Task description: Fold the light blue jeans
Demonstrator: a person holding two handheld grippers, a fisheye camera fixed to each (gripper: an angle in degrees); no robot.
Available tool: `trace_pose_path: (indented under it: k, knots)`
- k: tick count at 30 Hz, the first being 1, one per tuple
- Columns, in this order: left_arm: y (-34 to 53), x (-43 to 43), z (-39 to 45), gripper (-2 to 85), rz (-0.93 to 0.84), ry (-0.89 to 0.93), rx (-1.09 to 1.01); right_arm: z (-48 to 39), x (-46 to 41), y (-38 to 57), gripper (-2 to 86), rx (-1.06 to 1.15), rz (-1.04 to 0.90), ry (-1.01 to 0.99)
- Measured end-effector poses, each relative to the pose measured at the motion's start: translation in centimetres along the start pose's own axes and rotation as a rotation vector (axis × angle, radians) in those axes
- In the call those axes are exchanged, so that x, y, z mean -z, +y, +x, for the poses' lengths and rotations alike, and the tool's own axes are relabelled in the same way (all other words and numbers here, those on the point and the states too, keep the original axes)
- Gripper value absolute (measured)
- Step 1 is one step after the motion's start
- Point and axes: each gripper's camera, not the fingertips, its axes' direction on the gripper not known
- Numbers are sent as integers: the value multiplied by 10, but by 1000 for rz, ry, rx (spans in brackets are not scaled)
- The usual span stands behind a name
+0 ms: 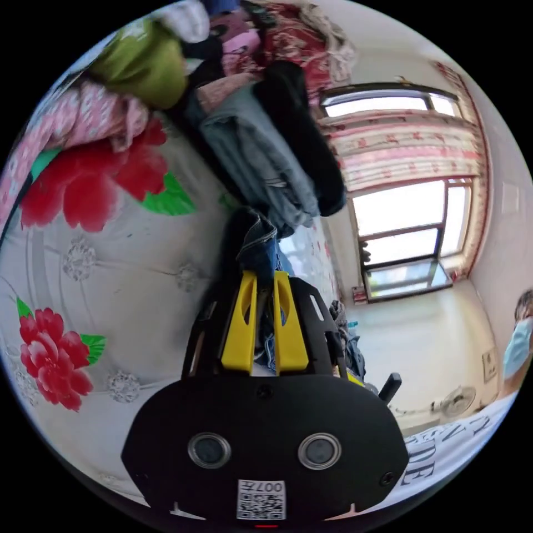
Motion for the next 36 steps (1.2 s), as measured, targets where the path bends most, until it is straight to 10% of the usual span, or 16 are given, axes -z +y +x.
trace_pose_path:
  k: [9,17,22,29,36]
  knots:
    - [7,-70,217,56,-283,118,-660,109,37,73,78,-498,166,-76]
    - [184,-247,348,146,-683,150,-1167,202,35,154,80,-876,324,-187]
    - [187,-220,333,136,-665,328,-1101,245,25,185,82,-930,351,-231]
    - [63,-215,192,150,-607,-125,-692,312,-8,178,86,-899,255,-287]
    - [46,-279,144,138,-751,-47,-476,338,-51,140,43,-831,117,-387]
